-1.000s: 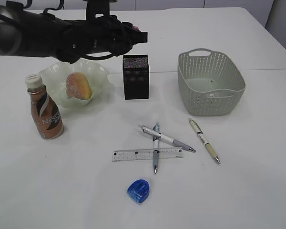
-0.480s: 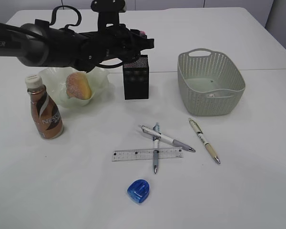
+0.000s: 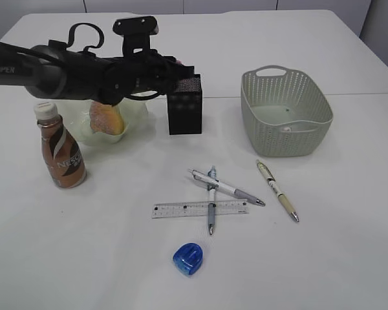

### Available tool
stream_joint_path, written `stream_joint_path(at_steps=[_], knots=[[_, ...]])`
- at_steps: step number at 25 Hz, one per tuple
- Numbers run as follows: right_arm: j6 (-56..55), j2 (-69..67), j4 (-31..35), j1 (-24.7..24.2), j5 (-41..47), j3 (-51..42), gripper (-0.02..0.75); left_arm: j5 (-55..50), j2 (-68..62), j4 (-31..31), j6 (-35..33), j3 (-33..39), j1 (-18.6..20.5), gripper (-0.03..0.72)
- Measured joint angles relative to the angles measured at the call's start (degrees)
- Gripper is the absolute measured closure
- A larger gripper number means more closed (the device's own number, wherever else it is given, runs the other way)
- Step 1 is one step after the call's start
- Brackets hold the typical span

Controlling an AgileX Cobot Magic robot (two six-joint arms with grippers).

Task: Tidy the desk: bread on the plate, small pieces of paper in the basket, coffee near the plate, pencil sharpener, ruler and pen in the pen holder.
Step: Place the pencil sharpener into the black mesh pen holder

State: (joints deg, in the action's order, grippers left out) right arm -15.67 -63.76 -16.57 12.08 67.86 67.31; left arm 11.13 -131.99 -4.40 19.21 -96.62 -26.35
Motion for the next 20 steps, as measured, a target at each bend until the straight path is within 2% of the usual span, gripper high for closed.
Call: stream_joint_path(at_steps=[11,20], knots=[[0.00,0.00,0.00,0.00,-0.48,0.00,0.271,-1.11,-1.33,0.13,0.00,-0.35,0.25,0.524],[0.00,-0.09,-0.80,0.00,-1.36,0.00,0.271,-4.96,-3.46,0.13,0.00,-5.54,0.15,0.522]])
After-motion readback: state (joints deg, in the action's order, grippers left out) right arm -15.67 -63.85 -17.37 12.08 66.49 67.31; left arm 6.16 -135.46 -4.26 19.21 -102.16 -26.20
